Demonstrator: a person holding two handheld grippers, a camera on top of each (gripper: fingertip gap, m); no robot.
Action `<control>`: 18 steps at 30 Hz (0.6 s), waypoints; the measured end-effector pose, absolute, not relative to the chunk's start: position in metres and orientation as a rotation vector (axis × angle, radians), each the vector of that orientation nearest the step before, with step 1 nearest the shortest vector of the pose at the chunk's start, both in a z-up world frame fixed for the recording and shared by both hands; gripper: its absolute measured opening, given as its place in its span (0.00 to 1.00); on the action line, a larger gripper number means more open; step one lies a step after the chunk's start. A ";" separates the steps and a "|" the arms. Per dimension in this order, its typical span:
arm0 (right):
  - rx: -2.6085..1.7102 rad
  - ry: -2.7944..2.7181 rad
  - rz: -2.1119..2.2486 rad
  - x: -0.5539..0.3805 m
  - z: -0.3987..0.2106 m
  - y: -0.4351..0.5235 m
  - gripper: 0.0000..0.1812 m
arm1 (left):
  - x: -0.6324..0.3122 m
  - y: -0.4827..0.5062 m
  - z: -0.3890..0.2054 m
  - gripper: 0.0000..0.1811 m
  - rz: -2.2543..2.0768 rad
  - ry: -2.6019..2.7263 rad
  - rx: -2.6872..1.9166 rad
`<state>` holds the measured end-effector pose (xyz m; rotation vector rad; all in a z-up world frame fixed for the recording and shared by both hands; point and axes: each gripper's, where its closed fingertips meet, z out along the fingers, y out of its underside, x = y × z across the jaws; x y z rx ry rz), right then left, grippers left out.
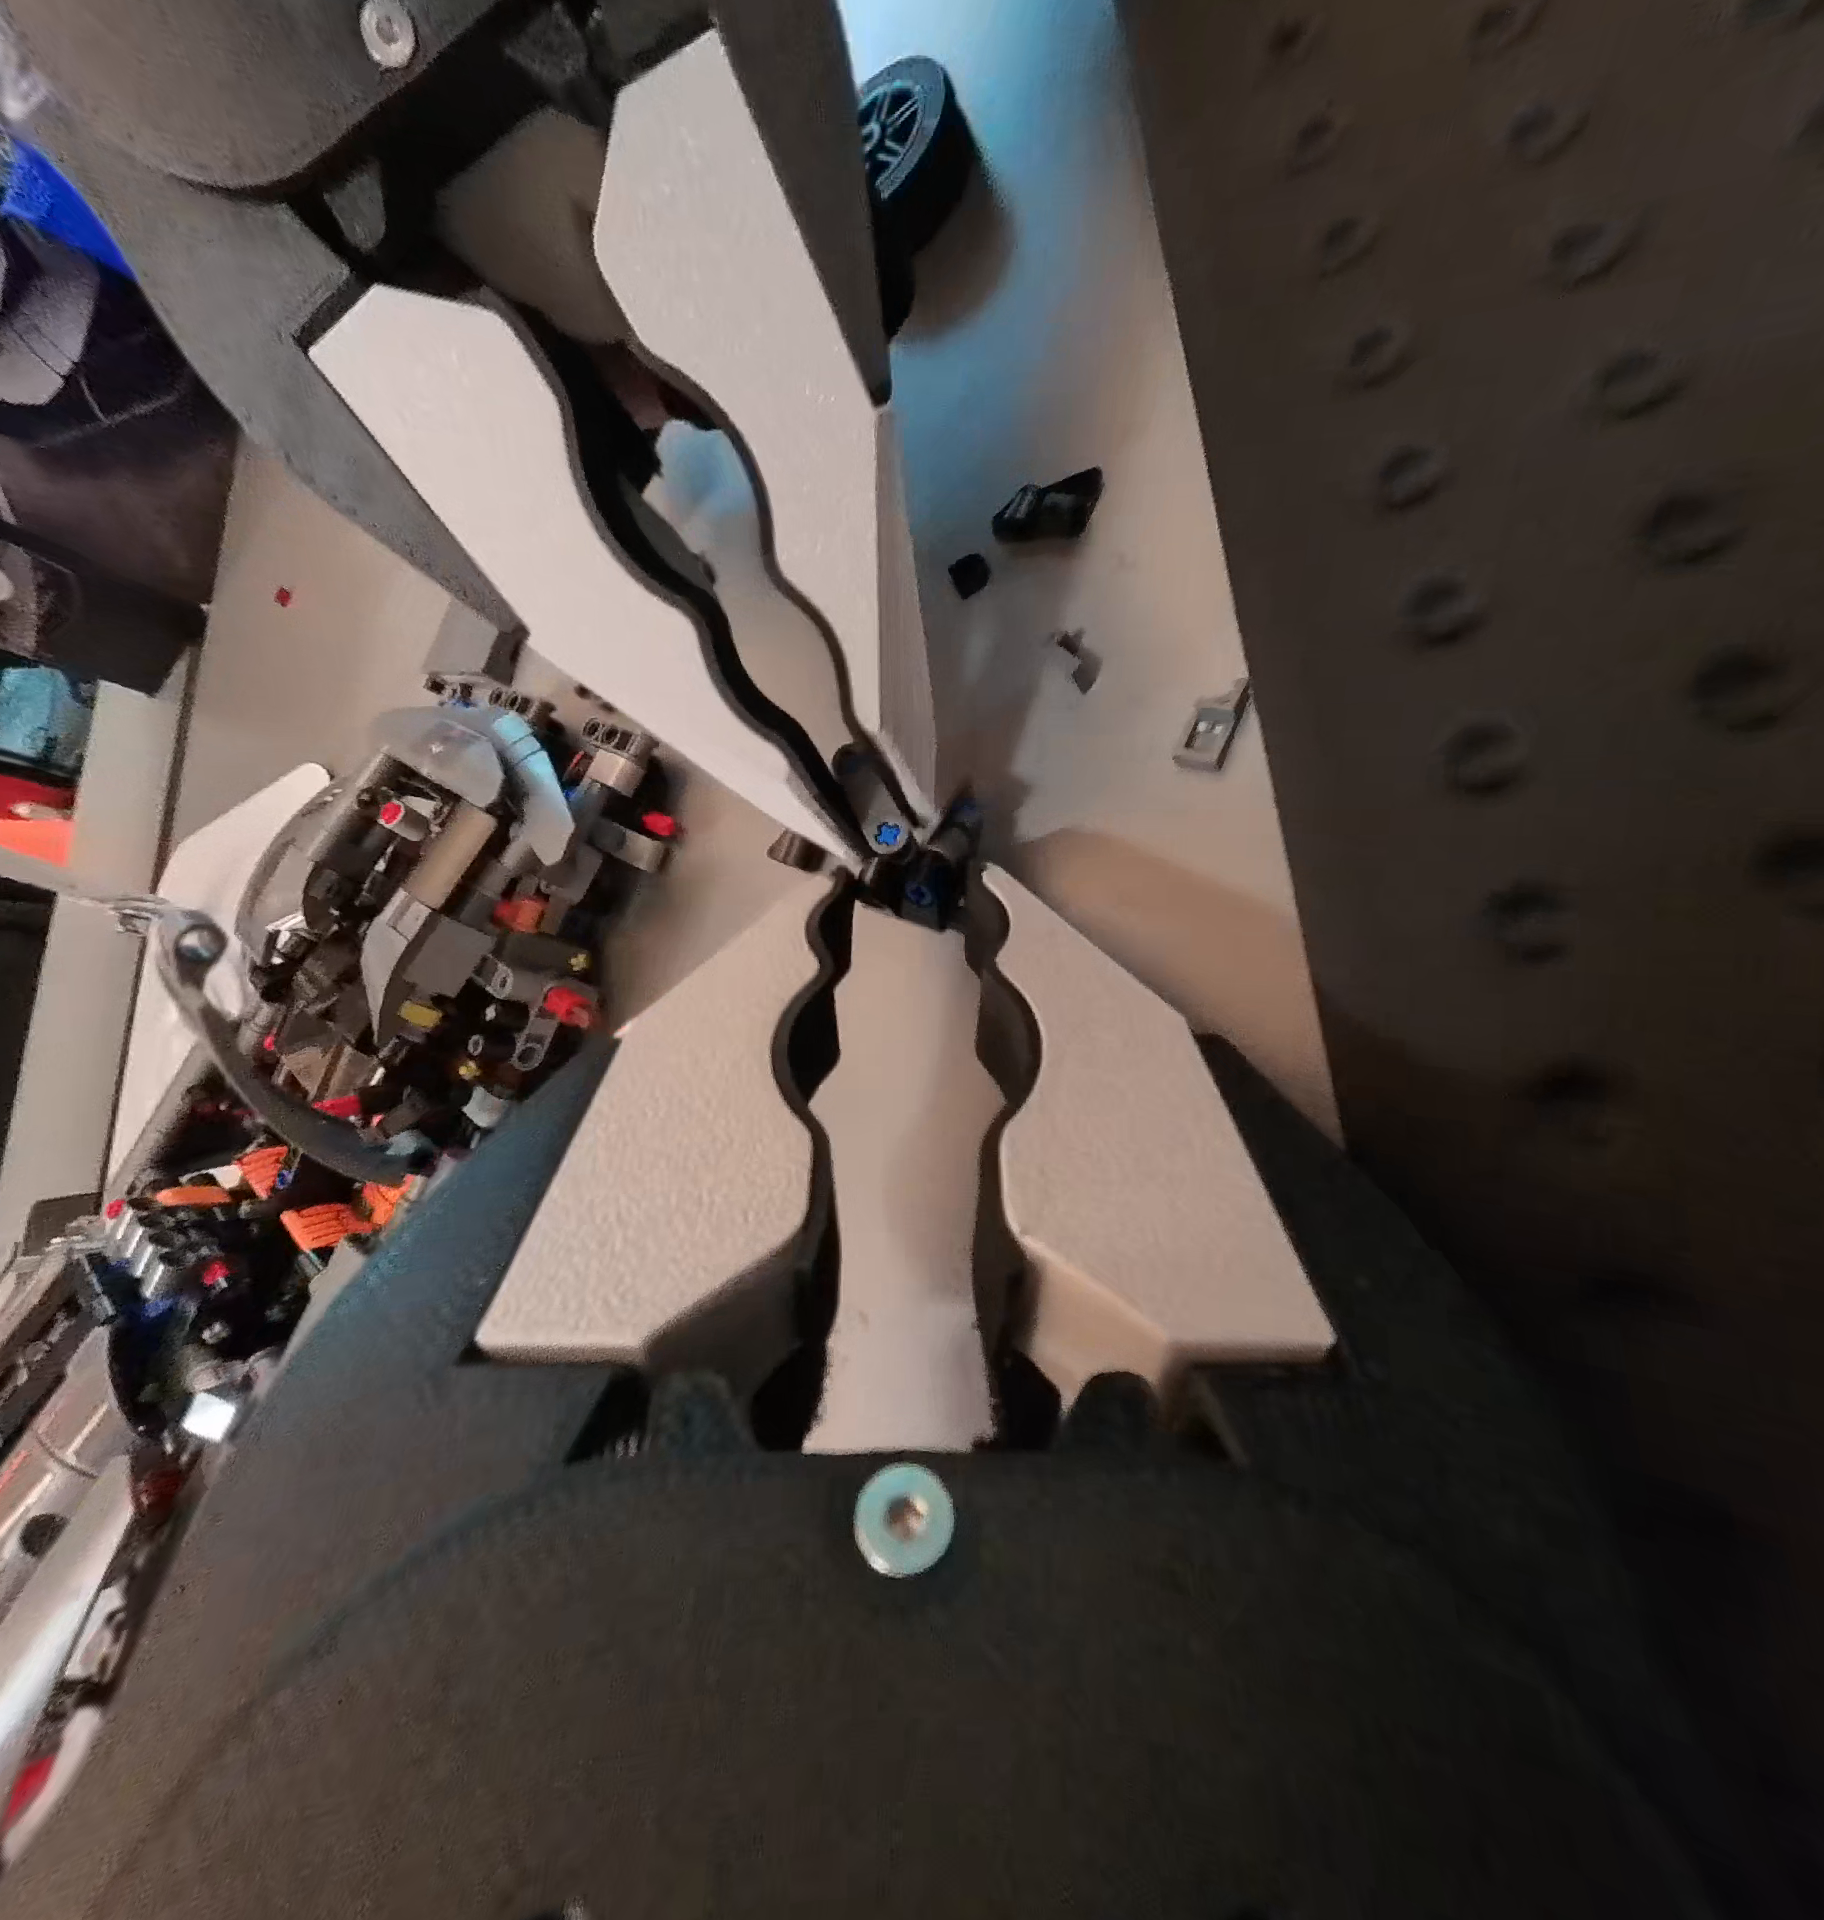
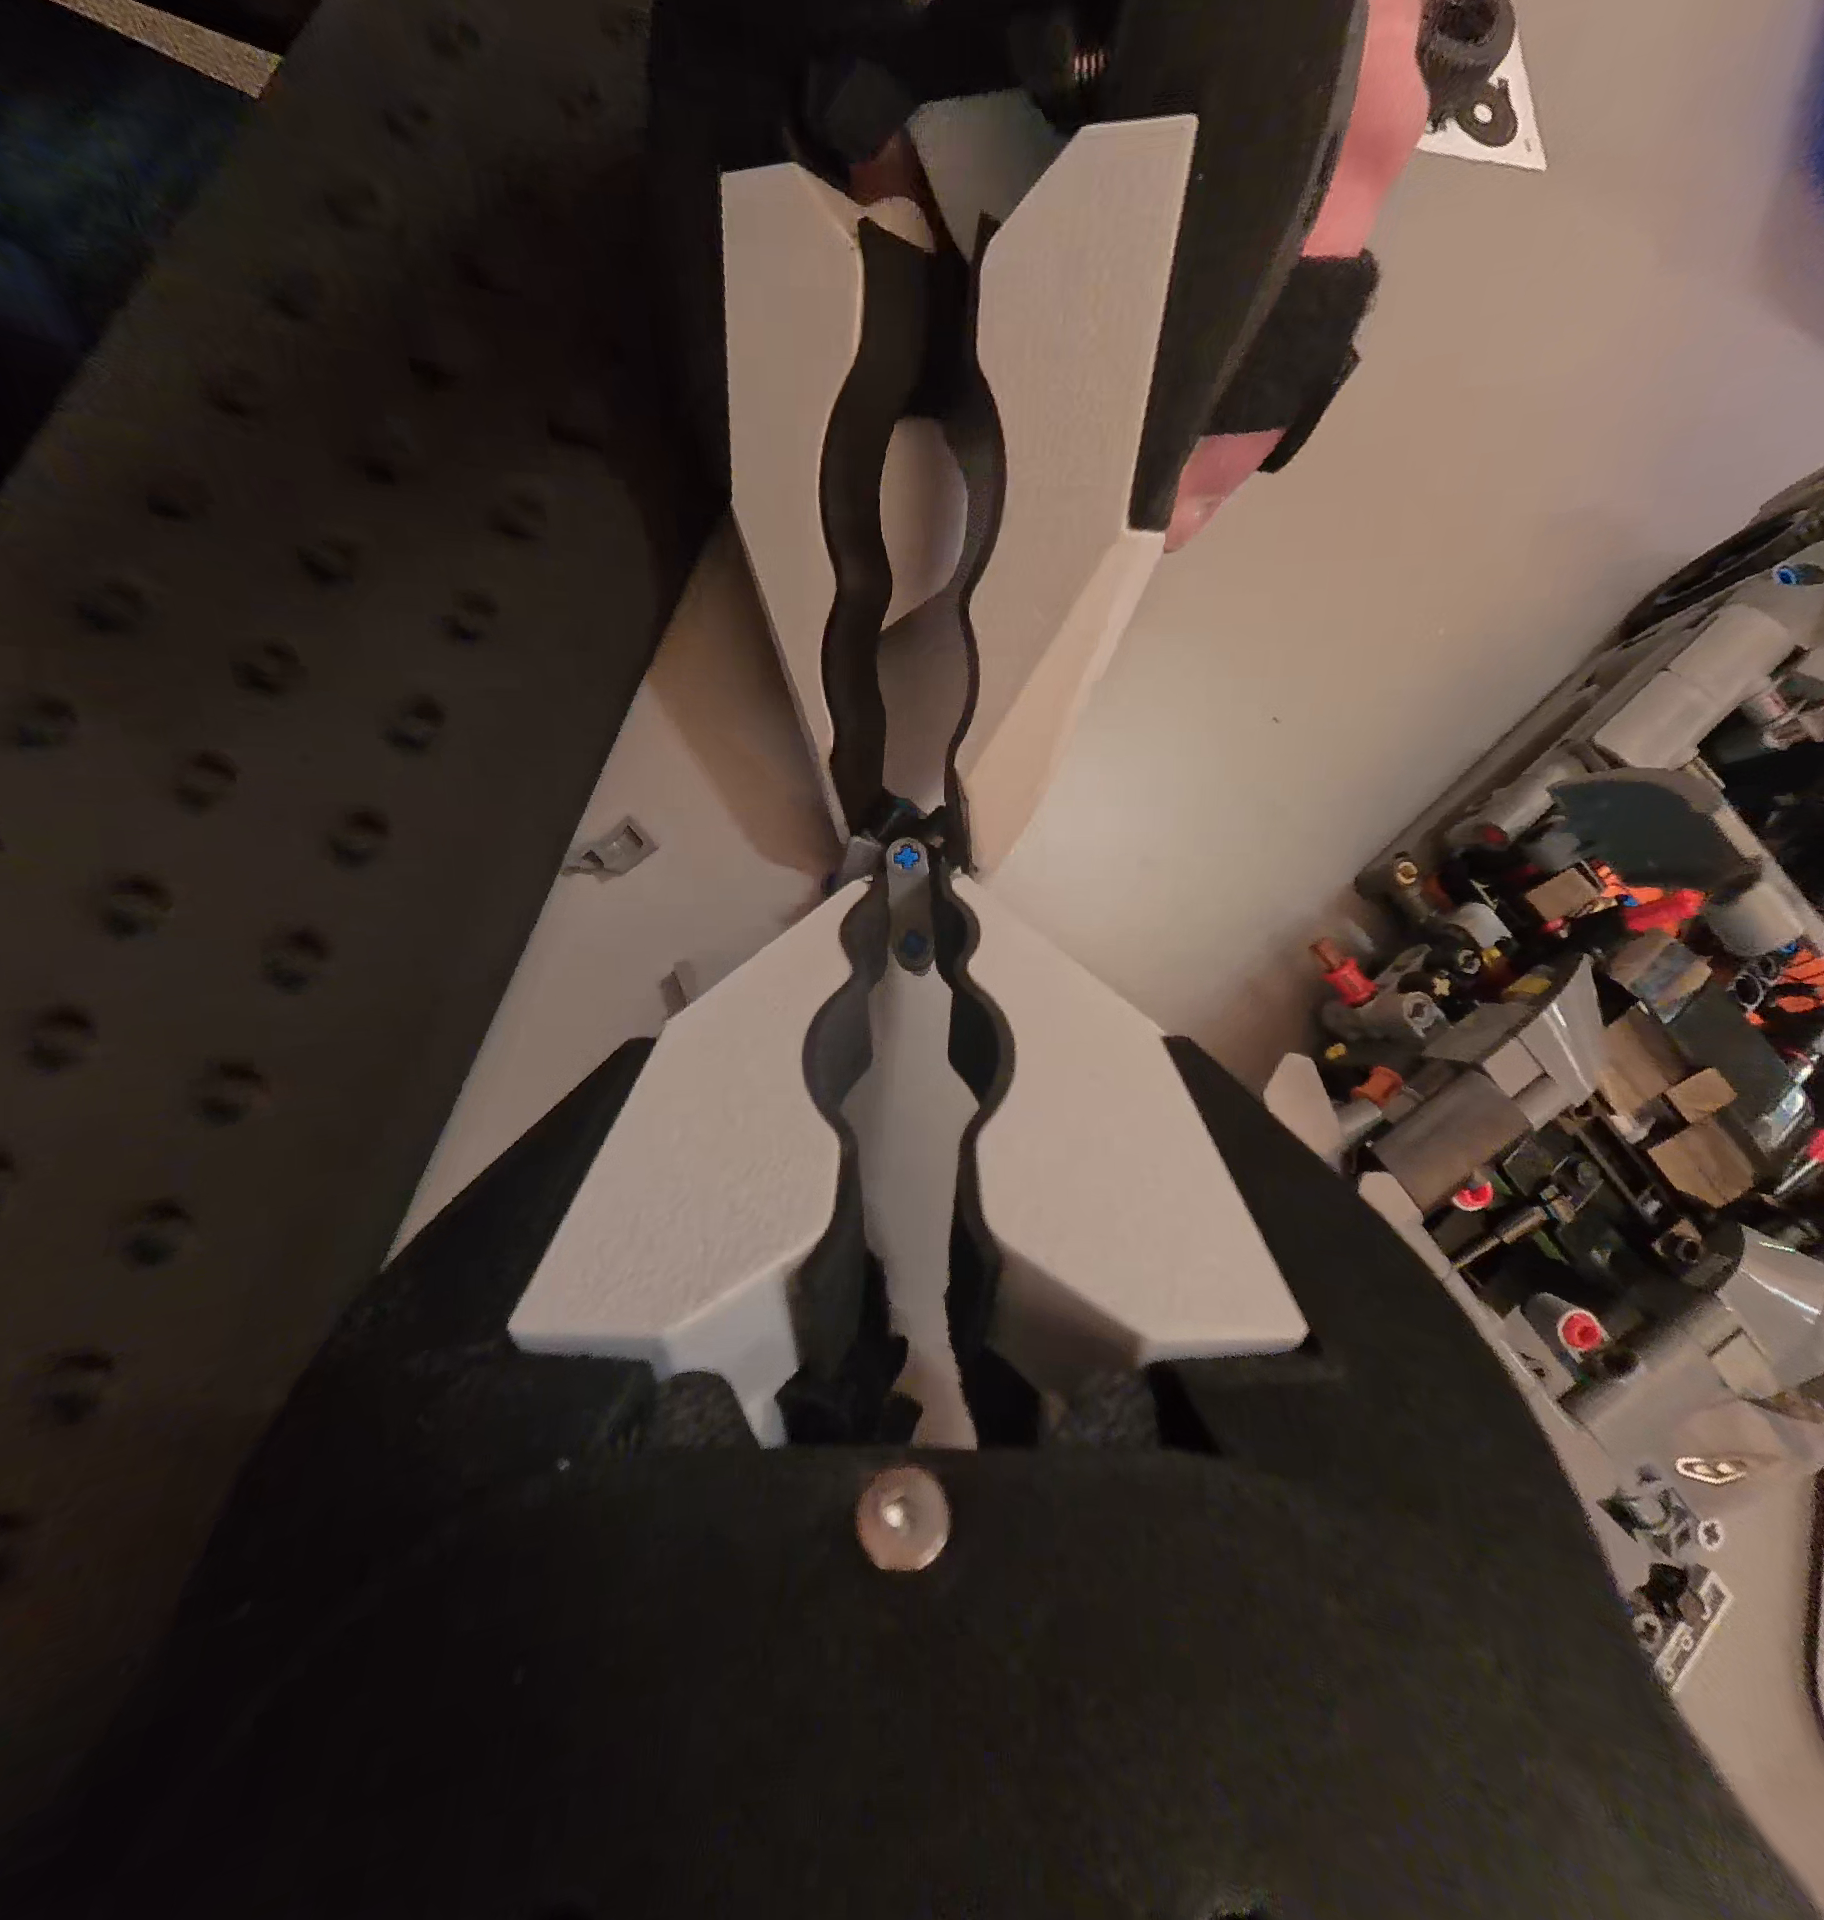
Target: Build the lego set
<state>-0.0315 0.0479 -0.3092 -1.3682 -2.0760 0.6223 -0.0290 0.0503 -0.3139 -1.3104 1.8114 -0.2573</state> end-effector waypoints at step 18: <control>-1.557 -2.068 0.712 -0.026 -0.319 0.047 0.20 | -0.032 0.058 -0.320 0.08 -0.471 1.745 -1.541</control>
